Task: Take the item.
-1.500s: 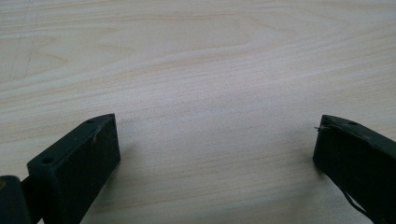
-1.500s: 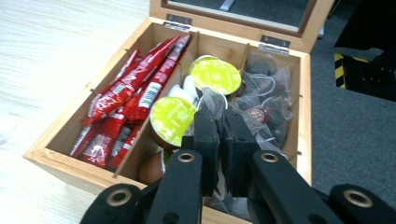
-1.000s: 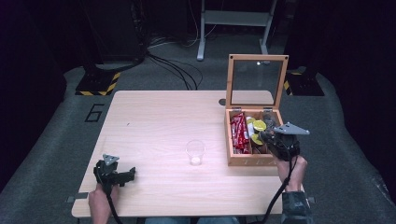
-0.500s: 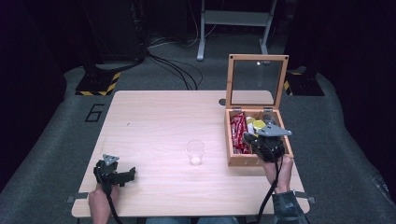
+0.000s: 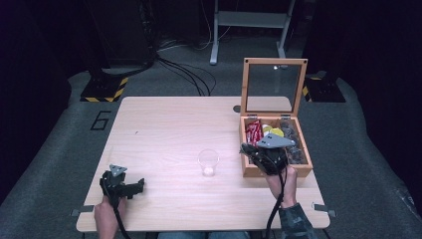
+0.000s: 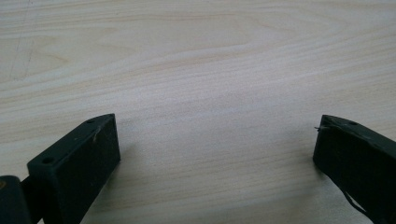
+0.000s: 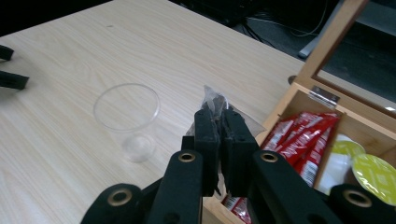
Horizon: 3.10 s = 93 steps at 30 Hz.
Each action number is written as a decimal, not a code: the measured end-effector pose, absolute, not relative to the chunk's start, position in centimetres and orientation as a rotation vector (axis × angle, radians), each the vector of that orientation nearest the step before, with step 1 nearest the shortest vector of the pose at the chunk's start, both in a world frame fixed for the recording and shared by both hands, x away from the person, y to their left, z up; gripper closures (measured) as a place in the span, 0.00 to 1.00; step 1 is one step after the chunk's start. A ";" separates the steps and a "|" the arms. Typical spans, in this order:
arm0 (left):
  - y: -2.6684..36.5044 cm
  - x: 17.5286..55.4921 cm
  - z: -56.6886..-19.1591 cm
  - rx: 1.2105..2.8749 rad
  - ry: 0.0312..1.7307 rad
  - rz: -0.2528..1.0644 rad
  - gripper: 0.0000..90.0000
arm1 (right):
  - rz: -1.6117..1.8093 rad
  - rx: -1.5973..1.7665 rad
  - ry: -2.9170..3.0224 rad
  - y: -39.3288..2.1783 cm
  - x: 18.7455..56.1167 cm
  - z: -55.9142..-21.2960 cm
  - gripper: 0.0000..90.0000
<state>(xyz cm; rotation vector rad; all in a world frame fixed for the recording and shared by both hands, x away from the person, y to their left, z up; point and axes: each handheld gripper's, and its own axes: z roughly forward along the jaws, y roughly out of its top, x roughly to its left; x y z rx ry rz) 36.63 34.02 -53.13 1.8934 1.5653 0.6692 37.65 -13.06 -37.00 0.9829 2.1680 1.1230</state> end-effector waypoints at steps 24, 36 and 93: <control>34.0 36.6 -53.1 1.893 1.566 0.670 0.00 | 1.115 0.841 2.384 -6.7 39.5 -36.5 0.96; 34.0 36.6 -53.1 1.893 1.570 0.666 0.00 | 1.056 0.842 2.485 -4.4 41.0 -37.3 0.96; 34.0 36.6 -53.1 1.892 1.565 0.669 0.00 | 1.101 0.840 2.520 -3.8 40.7 -39.1 0.16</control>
